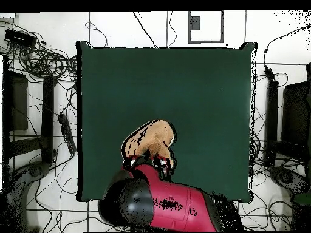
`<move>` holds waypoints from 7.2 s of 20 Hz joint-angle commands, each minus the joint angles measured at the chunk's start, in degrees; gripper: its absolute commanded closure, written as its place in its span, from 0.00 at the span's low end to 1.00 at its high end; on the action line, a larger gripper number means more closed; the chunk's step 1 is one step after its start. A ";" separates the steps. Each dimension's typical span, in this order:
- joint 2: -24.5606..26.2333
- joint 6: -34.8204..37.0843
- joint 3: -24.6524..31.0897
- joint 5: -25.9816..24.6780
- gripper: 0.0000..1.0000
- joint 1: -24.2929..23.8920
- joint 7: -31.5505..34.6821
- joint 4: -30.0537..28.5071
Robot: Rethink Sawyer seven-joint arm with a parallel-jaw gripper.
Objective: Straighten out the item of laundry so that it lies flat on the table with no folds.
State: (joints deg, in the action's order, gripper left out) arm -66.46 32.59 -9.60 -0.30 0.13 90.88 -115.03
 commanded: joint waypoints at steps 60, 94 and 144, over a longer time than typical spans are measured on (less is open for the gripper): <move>16.20 -21.58 4.69 12.42 0.00 3.51 15.98 -3.36; 29.80 -24.39 11.41 4.45 0.00 -5.79 12.65 5.96; 34.34 -32.44 10.67 7.96 0.00 -1.42 20.90 -3.44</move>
State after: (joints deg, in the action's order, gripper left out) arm -33.43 3.11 -3.62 3.90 -2.46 95.85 -115.17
